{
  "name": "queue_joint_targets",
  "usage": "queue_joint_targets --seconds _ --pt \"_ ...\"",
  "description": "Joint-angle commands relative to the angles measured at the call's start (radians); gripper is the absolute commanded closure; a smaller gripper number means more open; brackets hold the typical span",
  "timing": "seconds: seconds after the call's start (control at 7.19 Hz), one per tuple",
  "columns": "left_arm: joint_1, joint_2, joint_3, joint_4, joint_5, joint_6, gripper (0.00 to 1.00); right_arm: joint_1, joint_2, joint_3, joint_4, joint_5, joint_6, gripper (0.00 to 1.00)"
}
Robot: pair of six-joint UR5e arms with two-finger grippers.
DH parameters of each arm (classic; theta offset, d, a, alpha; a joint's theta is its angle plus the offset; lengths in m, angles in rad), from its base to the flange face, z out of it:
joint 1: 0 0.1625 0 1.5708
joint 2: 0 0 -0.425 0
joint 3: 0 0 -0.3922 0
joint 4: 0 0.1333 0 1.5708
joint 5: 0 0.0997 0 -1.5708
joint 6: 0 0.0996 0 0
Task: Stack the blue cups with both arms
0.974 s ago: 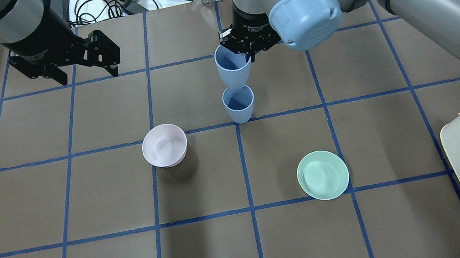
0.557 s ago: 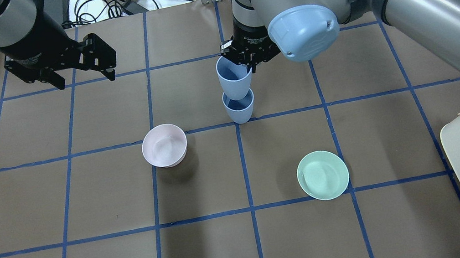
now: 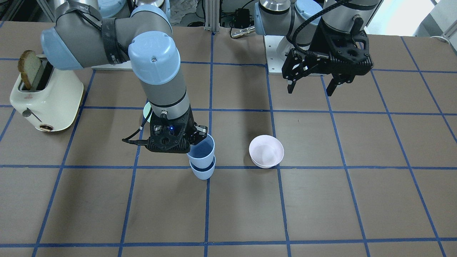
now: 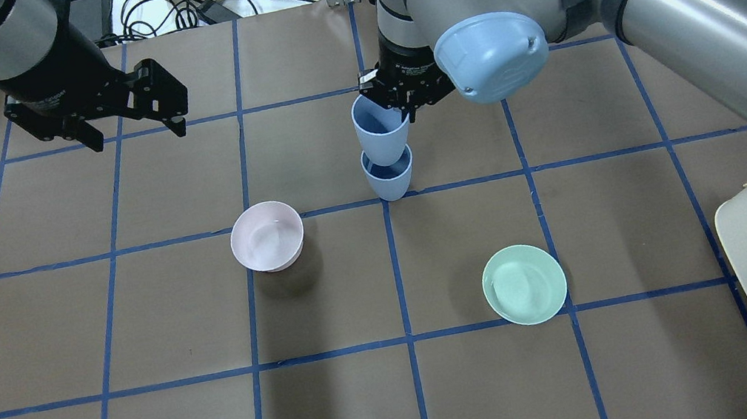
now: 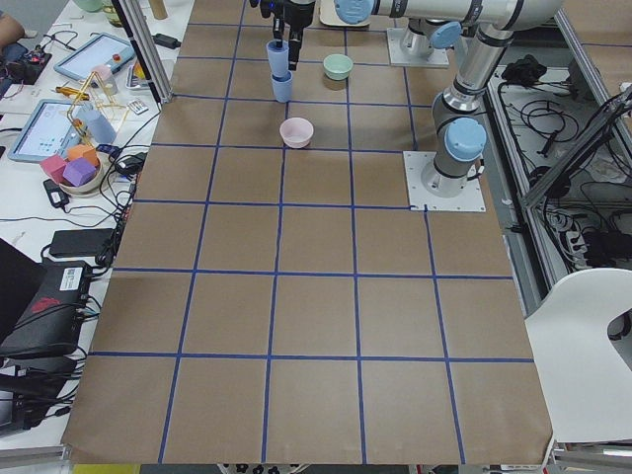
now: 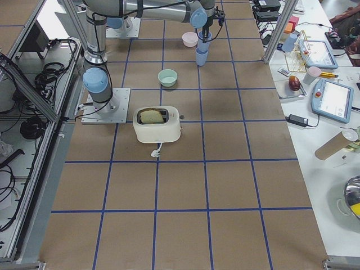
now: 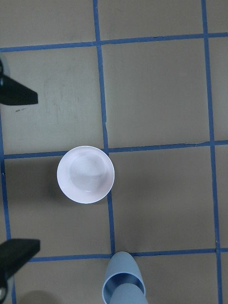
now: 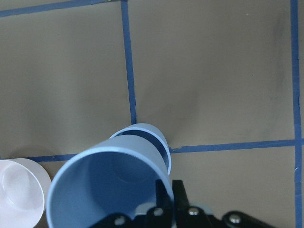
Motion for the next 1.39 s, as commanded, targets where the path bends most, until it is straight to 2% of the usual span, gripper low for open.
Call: queue_joint_targets --seconds 0.0,0.14,0.28,0.56,0.7,0.97,1.25 --pt "0.002 -0.002 0.009 -0.033 0.004 -0.049 0.0 0.002 0.013 0.0 0.0 0.006 0.003 0.81" --pt "0.008 -0.003 0.006 -0.03 0.002 -0.049 0.0 0.002 0.014 0.0 0.0 0.003 0.003 0.72" --pt "0.012 -0.009 0.009 -0.027 -0.002 -0.049 0.0 0.002 0.017 0.003 0.0 0.002 0.003 0.47" --pt "0.02 -0.008 0.009 -0.027 -0.002 -0.049 0.0 -0.006 0.019 -0.022 -0.008 -0.001 -0.01 0.16" --pt "0.02 -0.006 0.009 -0.027 -0.001 -0.049 0.0 -0.041 0.019 -0.08 0.003 -0.029 -0.059 0.01" --pt "0.019 -0.005 0.009 -0.027 -0.001 -0.049 0.0 -0.169 -0.025 -0.174 0.215 -0.057 -0.26 0.0" --pt "0.019 -0.005 0.009 -0.027 -0.001 -0.049 0.0 -0.28 -0.151 -0.155 0.346 -0.061 -0.439 0.0"
